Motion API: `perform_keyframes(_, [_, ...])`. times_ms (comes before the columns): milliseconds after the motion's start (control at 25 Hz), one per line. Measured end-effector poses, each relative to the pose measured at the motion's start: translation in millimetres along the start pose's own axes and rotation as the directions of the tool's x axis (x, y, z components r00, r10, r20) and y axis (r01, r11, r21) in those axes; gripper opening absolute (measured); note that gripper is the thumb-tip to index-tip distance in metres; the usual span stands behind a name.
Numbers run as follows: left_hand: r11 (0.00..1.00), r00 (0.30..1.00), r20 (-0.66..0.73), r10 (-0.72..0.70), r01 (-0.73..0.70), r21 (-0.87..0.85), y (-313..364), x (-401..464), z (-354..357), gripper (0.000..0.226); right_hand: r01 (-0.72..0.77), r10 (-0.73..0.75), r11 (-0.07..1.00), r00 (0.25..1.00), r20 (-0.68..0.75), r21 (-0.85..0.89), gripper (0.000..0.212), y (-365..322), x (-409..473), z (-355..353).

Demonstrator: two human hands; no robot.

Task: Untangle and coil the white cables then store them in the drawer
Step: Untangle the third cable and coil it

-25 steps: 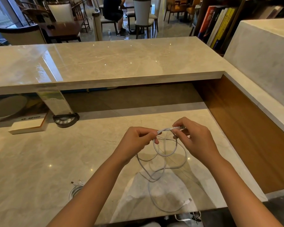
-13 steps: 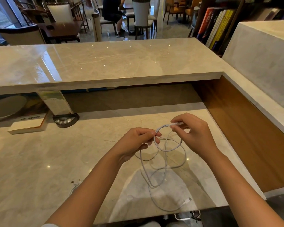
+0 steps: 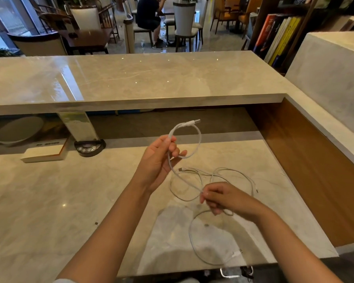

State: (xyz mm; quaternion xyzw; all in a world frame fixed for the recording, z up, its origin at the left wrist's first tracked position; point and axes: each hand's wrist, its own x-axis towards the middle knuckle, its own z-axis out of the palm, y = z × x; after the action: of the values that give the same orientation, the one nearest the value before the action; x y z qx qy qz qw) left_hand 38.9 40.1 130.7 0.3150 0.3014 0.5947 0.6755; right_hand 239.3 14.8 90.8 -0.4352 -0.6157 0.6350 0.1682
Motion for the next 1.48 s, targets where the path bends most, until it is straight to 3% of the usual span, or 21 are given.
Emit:
perform_keyframes(120, [0.987, 0.997, -0.056, 0.06, -0.051, 0.152, 10.3, -1.1, -17.0, 0.019, -0.042, 0.033, 0.984, 0.998, -0.057, -0.172, 0.024, -0.8, -10.5, -39.9])
perform_keyframes(280, [0.943, 0.992, -0.123, 0.02, 0.022, 0.332, 9.9, -7.8, -25.6, 0.024, -0.116, 0.068, 0.91, 0.989, -0.132, -0.397, 0.019, -14.3, -15.6, -77.0])
perform_keyframes(400, [0.899, 0.994, -0.085, -0.073, 0.102, 0.427, 7.0, -13.8, -28.0, 0.025, -0.254, 0.057, 0.766, 0.942, -0.331, -0.59, 0.041, -26.5, -6.6, -92.2])
perform_keyframes(520, [0.864, 0.983, -0.01, -0.184, 0.166, 0.475, 2.6, -19.9, -29.5, 0.026, -0.309, -0.046, 0.708, 0.877, -0.479, -0.635, 0.046, -40.7, 9.1, -90.0])
perform_keyframes(760, [0.823, 0.969, -0.036, -0.246, 0.229, 0.52, -10.3, -26.3, -27.7, 0.023, -0.202, -0.234, 0.821, 0.733, -0.638, -0.533, 0.035, -65.8, 37.9, -55.8])
perform_keyframes(960, [0.872, 0.96, -0.144, -0.239, 0.278, 0.404, -20.9, -30.7, -32.9, 0.021, -0.003, -0.193, 0.951, 0.776, -0.6, -0.31, 0.03, -84.5, 44.0, -19.0])
perform_keyframes(1080, [0.899, 0.957, -0.224, -0.185, 0.257, 0.354, -19.8, -32.2, -34.0, 0.019, 0.11, -0.228, 0.958, 0.853, -0.469, -0.265, 0.029, -94.8, 28.0, -3.5])
perform_keyframes(1160, [0.924, 0.957, -0.235, -0.171, 0.238, 0.298, -20.1, -31.4, -30.2, 0.018, 0.188, -0.344, 0.884, 0.881, -0.324, -0.428, 0.026, -92.8, 20.3, 19.0])
perform_keyframes(1240, [0.951, 0.967, -0.173, -0.187, 0.223, 0.214, -19.5, -30.2, -24.2, 0.019, 0.277, -0.513, 0.702, 0.836, -0.195, -0.656, 0.025, -77.5, 17.1, 42.9])
perform_keyframes(1320, [0.973, 0.97, -0.128, -0.205, 0.216, 0.082, -15.8, -30.1, -19.3, 0.021, 0.32, -0.603, 0.569, 0.789, -0.12, -0.757, 0.02, -58.9, 17.2, 57.3])
perform_keyframes(1480, [0.959, 0.958, -0.15, -0.243, 0.214, -0.185, -12.6, -33.8, -16.7, 0.021, 0.353, -0.645, 0.622, 0.737, -0.202, -0.699, 0.013, -43.0, 16.3, 57.2])
